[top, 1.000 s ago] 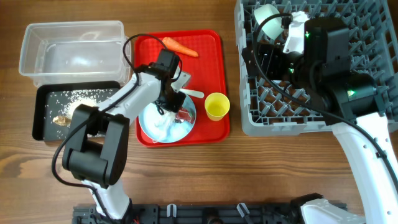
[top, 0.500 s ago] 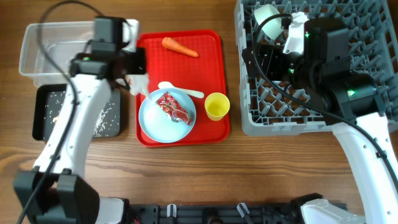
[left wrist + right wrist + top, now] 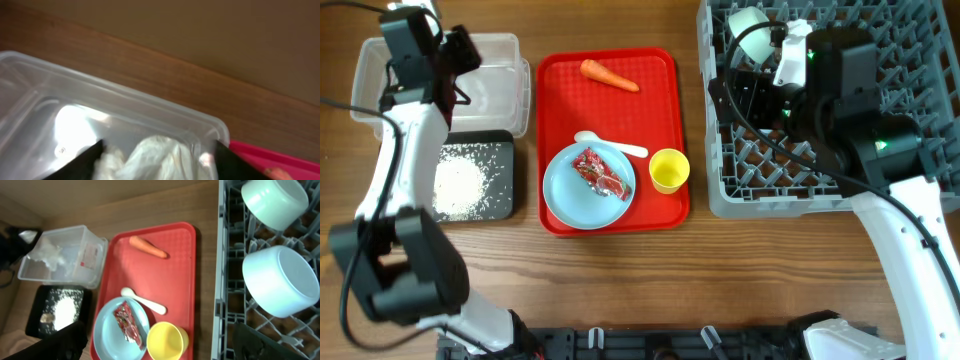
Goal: Sort waste into correct bins and load items into the dishwasher rack
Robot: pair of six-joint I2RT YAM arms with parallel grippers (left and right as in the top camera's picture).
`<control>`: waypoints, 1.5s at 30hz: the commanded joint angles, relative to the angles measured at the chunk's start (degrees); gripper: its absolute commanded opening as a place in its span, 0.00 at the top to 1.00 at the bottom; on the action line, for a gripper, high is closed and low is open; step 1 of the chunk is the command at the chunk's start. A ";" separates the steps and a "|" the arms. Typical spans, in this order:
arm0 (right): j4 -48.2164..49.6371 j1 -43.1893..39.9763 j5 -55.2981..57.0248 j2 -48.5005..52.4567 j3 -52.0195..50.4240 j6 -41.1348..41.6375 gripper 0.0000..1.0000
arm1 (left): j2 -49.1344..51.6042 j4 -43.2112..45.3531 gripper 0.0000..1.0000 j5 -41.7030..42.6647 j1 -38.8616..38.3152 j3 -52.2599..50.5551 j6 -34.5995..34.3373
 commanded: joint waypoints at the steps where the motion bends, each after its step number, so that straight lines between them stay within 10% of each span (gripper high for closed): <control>1: -0.22 0.11 0.76 0.72 0.22 -1.68 0.06 | 4.55 4.59 0.00 0.13 0.26 0.26 -0.52; 13: -1.09 0.11 0.76 0.72 0.22 -1.70 0.06 | -1.90 -2.05 0.15 0.70 -1.66 3.98 -0.57; 18: -1.14 0.13 0.74 0.72 0.22 -1.68 0.06 | -2.14 -5.57 0.90 -6.32 -1.18 4.00 -5.07; 20: -1.16 0.09 0.76 0.72 0.22 -1.70 0.05 | -2.01 -6.82 0.66 -6.34 -0.52 4.00 -5.03; 22: -1.16 0.09 0.70 0.72 0.22 -1.68 0.06 | -2.01 -7.15 0.01 -6.34 -0.07 4.00 -5.01; 24: -1.16 0.09 0.76 0.72 0.22 -1.70 0.06 | -2.01 -7.13 0.00 -6.64 0.31 4.00 -4.83; 27: -1.07 0.09 0.76 0.72 0.22 -1.75 0.06 | -2.01 -7.65 0.96 -11.15 0.68 4.00 -4.39; 30: -1.09 0.09 0.76 0.72 0.22 -2.12 0.05 | -1.68 -8.20 0.94 -18.14 0.68 3.98 -4.83; 33: -1.09 0.09 0.76 0.72 0.22 -2.10 0.06 | -0.96 -6.47 0.10 -14.64 0.68 3.98 -4.24; 45: -1.22 0.09 0.76 0.72 0.22 -2.75 0.06 | -9.05 -19.74 0.15 14.53 -1.81 4.00 -0.07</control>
